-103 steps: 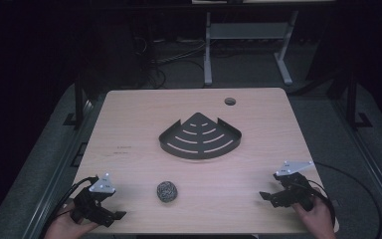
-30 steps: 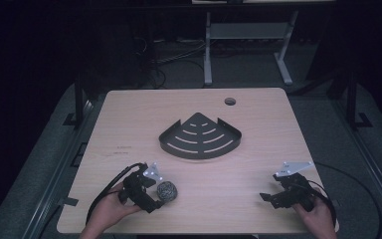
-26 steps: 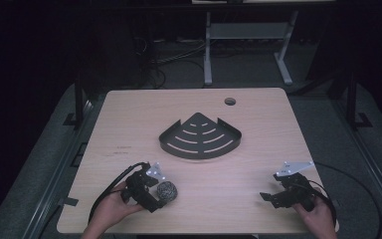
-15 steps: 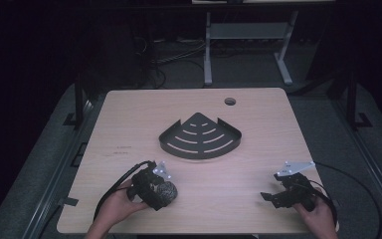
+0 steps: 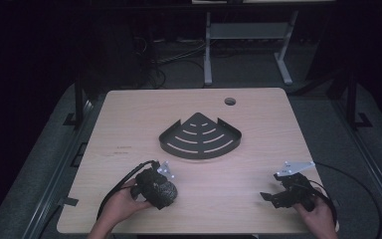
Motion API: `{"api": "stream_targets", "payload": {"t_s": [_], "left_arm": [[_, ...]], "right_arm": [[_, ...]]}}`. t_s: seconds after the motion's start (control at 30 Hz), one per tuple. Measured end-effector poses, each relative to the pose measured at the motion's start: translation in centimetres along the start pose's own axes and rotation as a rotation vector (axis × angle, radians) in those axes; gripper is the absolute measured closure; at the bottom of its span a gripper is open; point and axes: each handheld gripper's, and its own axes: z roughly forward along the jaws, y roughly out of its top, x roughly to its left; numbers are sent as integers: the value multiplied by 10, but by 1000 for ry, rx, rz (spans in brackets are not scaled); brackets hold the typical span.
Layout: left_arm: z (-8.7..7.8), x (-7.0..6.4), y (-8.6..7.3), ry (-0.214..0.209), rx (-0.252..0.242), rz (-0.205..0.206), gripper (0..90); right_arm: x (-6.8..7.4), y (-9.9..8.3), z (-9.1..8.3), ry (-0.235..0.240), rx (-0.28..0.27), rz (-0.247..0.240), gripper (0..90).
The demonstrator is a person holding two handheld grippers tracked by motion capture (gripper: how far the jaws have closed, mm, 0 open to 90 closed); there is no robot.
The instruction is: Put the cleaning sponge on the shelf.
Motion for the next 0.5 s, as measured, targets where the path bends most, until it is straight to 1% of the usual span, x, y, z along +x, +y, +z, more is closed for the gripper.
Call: {"api": "stream_targets", "payload": {"t_s": [0.3, 0.5], "left_arm": [[4, 3, 1, 1, 10, -3, 211], [7, 4, 0, 3, 23, 6, 253]], "right_arm": [[0, 0, -1, -1, -1, 1, 142], [0, 0, 0, 2, -1, 3, 142]]}}
